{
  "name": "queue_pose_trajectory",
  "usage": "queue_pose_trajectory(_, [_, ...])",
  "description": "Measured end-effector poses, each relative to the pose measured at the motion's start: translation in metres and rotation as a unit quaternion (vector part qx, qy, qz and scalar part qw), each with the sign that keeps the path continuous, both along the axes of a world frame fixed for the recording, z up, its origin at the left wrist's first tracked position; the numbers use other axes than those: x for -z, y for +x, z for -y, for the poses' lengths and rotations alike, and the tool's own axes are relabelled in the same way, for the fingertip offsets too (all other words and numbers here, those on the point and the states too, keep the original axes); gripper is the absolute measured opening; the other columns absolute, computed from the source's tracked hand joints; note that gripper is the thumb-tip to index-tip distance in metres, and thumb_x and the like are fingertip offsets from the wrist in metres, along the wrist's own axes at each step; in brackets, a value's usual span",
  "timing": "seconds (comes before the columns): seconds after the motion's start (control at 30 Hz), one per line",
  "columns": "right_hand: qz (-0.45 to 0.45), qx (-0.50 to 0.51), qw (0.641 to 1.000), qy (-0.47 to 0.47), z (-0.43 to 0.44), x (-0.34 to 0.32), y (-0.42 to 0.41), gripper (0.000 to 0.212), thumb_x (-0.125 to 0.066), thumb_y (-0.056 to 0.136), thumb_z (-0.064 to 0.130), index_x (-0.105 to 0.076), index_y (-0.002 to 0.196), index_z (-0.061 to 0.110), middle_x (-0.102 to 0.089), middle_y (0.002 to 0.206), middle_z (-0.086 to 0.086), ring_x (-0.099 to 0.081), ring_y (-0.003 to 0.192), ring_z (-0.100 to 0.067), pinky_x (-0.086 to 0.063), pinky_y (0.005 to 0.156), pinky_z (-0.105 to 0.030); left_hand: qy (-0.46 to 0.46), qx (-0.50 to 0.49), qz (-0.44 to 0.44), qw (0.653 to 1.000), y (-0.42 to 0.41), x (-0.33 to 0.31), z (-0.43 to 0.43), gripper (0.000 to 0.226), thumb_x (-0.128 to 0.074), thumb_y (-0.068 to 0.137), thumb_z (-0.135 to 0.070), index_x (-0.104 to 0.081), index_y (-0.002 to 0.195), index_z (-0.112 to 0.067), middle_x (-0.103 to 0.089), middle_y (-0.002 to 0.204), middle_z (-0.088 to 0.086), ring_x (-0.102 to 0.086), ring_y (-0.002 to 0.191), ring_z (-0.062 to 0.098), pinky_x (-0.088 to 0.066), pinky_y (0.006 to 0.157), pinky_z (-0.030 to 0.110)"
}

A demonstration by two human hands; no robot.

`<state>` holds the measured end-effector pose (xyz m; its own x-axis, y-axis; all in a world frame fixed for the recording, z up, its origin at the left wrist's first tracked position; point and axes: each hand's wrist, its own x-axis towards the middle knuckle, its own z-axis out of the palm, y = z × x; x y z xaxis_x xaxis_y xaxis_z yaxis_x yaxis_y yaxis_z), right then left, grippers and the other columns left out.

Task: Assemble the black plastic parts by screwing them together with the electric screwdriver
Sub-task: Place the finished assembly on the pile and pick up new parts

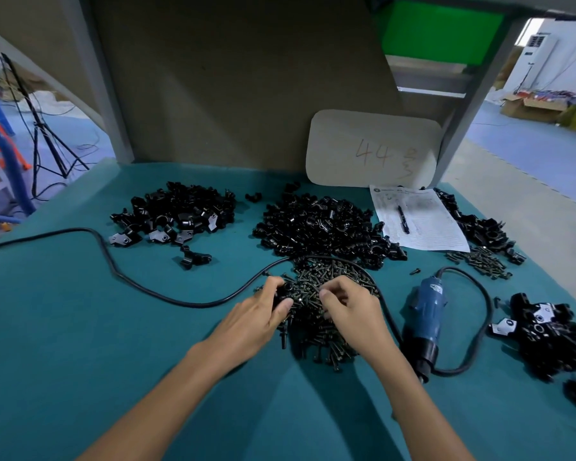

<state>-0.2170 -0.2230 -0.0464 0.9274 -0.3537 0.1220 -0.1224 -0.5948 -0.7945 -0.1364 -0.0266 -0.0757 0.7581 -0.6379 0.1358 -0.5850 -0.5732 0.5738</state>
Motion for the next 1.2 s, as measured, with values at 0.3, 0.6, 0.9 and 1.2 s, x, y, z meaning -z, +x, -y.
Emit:
queue_pose_trajectory(0.3, [0.026, -0.074, 0.956, 0.283, -0.010, -0.010, -0.006, 0.022, -0.065, 0.099, 0.008, -0.080, 0.102, 0.023, -0.077, 0.095, -0.007, -0.074, 0.086, -0.020, -0.059, 0.078, -0.026, -0.022, 0.003, 0.025, 0.999, 0.000, -0.005, -0.003, 0.044, -0.015, 0.096, -0.075, -0.023, 0.127, -0.044, -0.052, 0.074, -0.010, -0.055, 0.067, 0.003, -0.038, 0.056, 0.027])
queue_pose_trajectory(0.6, [-0.016, -0.115, 0.981, 0.156, -0.010, -0.019, -0.006, 0.020, -0.063, 0.101, 0.018, -0.076, 0.104, 0.032, -0.076, 0.090, 0.006, -0.074, 0.084, -0.015, -0.059, 0.082, -0.027, -0.003, 0.018, 0.041, 0.999, -0.002, -0.010, -0.003, 0.043, -0.016, 0.098, -0.070, -0.022, 0.129, -0.042, -0.052, 0.081, -0.008, -0.053, 0.069, 0.002, -0.035, 0.055, 0.021])
queue_pose_trajectory(0.9, [-0.012, -0.087, 0.972, 0.219, -0.014, -0.016, -0.002, 0.007, -0.068, 0.099, 0.017, -0.072, 0.104, 0.015, -0.076, 0.087, -0.004, -0.074, 0.077, -0.018, -0.057, 0.073, -0.026, 0.018, 0.031, 0.068, 0.997, -0.006, -0.010, -0.002, 0.045, -0.017, 0.100, -0.068, -0.022, 0.133, -0.038, -0.047, 0.106, -0.008, -0.052, 0.082, 0.013, -0.037, 0.065, 0.030])
queue_pose_trajectory(1.2, [-0.026, -0.086, 0.919, 0.385, -0.014, -0.016, -0.002, 0.007, -0.068, 0.097, 0.007, -0.074, 0.097, 0.005, -0.071, 0.081, -0.007, -0.067, 0.072, -0.015, -0.056, 0.067, -0.023, 0.029, 0.035, 0.090, 0.995, -0.008, -0.022, -0.001, 0.038, -0.022, 0.102, -0.061, -0.022, 0.130, -0.035, -0.047, 0.096, -0.007, -0.050, 0.076, 0.011, -0.037, 0.064, 0.031])
